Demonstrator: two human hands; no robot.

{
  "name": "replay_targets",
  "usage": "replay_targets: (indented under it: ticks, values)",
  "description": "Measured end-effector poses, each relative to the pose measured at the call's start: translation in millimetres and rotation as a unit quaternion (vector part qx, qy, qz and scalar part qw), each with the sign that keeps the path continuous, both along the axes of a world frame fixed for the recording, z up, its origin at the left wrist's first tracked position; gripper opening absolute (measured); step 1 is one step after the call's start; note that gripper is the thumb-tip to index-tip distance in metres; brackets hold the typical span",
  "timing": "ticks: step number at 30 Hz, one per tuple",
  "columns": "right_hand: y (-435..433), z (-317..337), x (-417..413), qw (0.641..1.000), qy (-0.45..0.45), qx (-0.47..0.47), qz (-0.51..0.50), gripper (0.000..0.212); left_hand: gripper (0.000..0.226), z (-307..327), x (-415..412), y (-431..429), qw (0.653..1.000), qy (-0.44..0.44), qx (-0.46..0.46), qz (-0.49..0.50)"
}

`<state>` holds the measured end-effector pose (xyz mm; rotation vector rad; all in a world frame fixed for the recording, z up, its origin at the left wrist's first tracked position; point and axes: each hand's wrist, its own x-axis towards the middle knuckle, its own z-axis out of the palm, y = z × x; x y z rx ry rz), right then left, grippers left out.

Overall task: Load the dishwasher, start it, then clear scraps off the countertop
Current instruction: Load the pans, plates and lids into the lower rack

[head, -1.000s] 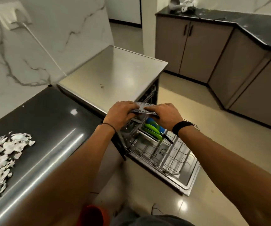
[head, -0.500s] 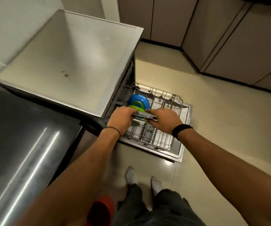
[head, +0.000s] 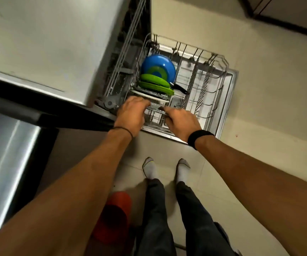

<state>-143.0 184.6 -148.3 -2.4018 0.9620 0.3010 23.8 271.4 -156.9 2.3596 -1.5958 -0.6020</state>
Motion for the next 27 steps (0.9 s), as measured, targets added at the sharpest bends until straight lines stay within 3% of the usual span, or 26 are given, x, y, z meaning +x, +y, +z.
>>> replay_targets:
  ticks: [11, 27]
  values:
    - [-4.7, -169.6, 34.2, 1.0, -0.016, -0.022, -0.003, 0.044, 0.042, -181.4, 26.9, 3.6, 0.997, -0.044, -0.067, 0.017]
    - [-21.6, -238.1, 76.2, 0.998, -0.025, -0.035, -0.042, 0.044, 0.033, -236.6, 64.9, -21.6, 0.996, -0.076, -0.042, -0.003]
